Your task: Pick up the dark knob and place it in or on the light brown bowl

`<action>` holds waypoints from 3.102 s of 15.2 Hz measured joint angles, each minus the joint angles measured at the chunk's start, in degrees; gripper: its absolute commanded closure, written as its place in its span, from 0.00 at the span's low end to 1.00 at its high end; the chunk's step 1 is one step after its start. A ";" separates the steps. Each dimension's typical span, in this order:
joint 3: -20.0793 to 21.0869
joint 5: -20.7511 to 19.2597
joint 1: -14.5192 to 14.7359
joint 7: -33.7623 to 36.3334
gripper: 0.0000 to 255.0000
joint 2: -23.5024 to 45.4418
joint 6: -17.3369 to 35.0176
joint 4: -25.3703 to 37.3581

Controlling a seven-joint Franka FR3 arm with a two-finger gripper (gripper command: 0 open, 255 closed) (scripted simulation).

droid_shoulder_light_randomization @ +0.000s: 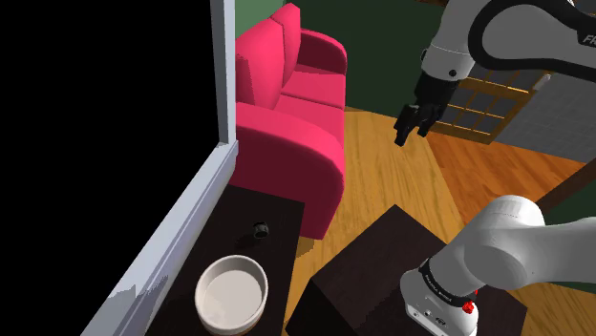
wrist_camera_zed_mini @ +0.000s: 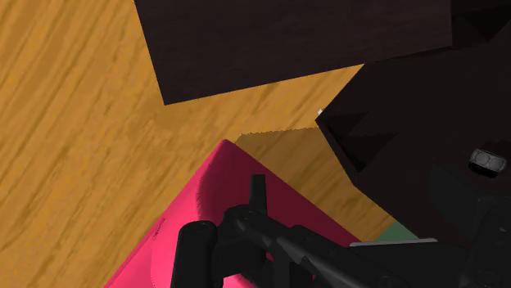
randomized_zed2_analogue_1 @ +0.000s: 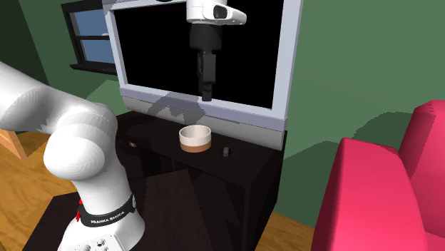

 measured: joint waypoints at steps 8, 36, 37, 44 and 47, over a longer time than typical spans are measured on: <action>5.85 3.58 1.98 6.83 0.00 5.26 9.40 -4.26; 23.78 -11.52 8.22 46.88 0.00 64.51 44.93 14.88; 23.38 -12.74 9.00 48.22 0.00 66.72 45.30 16.39; 21.49 -16.49 11.40 51.81 0.00 73.94 47.58 20.41; 20.79 -17.57 11.76 52.54 0.00 75.59 49.33 20.19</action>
